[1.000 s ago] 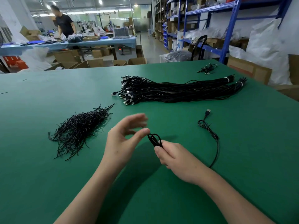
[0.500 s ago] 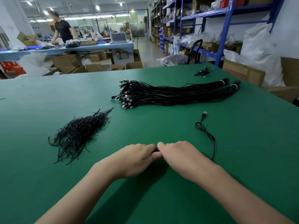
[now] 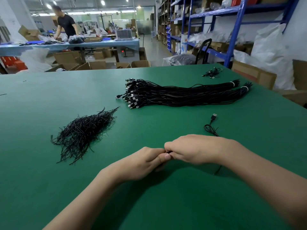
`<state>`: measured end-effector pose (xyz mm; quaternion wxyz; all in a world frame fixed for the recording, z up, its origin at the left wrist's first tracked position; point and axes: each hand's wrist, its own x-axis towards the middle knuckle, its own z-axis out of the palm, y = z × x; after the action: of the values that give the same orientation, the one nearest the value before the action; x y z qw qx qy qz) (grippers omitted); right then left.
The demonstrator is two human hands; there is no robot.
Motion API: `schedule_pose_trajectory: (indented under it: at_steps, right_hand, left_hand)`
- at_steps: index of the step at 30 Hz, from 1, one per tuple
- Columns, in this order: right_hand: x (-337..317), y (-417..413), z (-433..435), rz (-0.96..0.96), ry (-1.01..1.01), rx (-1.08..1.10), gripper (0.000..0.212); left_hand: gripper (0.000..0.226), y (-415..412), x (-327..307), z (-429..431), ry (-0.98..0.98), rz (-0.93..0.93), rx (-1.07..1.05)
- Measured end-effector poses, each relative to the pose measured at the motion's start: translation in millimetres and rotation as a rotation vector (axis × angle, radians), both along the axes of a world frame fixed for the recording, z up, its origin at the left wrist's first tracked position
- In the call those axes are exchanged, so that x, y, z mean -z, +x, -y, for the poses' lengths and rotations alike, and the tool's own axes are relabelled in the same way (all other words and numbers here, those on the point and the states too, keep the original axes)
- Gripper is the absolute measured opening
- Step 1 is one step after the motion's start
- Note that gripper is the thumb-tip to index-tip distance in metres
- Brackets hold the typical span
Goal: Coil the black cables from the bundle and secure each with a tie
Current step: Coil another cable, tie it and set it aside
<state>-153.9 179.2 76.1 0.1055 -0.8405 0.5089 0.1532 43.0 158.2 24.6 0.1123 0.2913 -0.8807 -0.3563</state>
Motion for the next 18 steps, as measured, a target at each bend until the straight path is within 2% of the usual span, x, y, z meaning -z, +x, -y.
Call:
schedule_pose_trajectory:
  at_steps: [3,5,7,9,11,14,18]
  right_hand:
    - [-2.6,4.1,3.8,0.011,0.111,-0.009,0.024]
    - [-8.0,-1.7,10.1,0.135,0.126,-0.007,0.018]
    - [-14.6,-16.9,16.8,0.431,0.145,0.094,0.018]
    - [-17.1,-35.8,18.9,0.827,0.165,0.252,0.030]
    - [-8.6,-46.4,15.2,1.100,0.165,0.374,0.043]
    - [22.5,-28.8,5.4,1.218,0.239,0.464,0.048]
    - [49.2,11.8,-1.1,1.485,0.279,0.457,0.041]
  left_hand:
    - [0.031,-1.4,3.6,-1.8,-0.016,0.017,0.000]
    - [0.033,-1.2,6.2,0.0,0.017,-0.041,-0.069]
    - [0.035,2.5,10.9,1.6,0.209,-0.200,-0.149]
    - [0.035,6.4,14.3,1.4,0.456,-0.408,-0.200]
    - [0.036,6.1,16.3,1.0,0.593,-0.556,-0.277]
    - [0.036,-1.7,16.3,1.2,0.729,-0.724,-0.330]
    - [0.034,-7.5,18.8,-3.4,0.809,-0.769,-0.298]
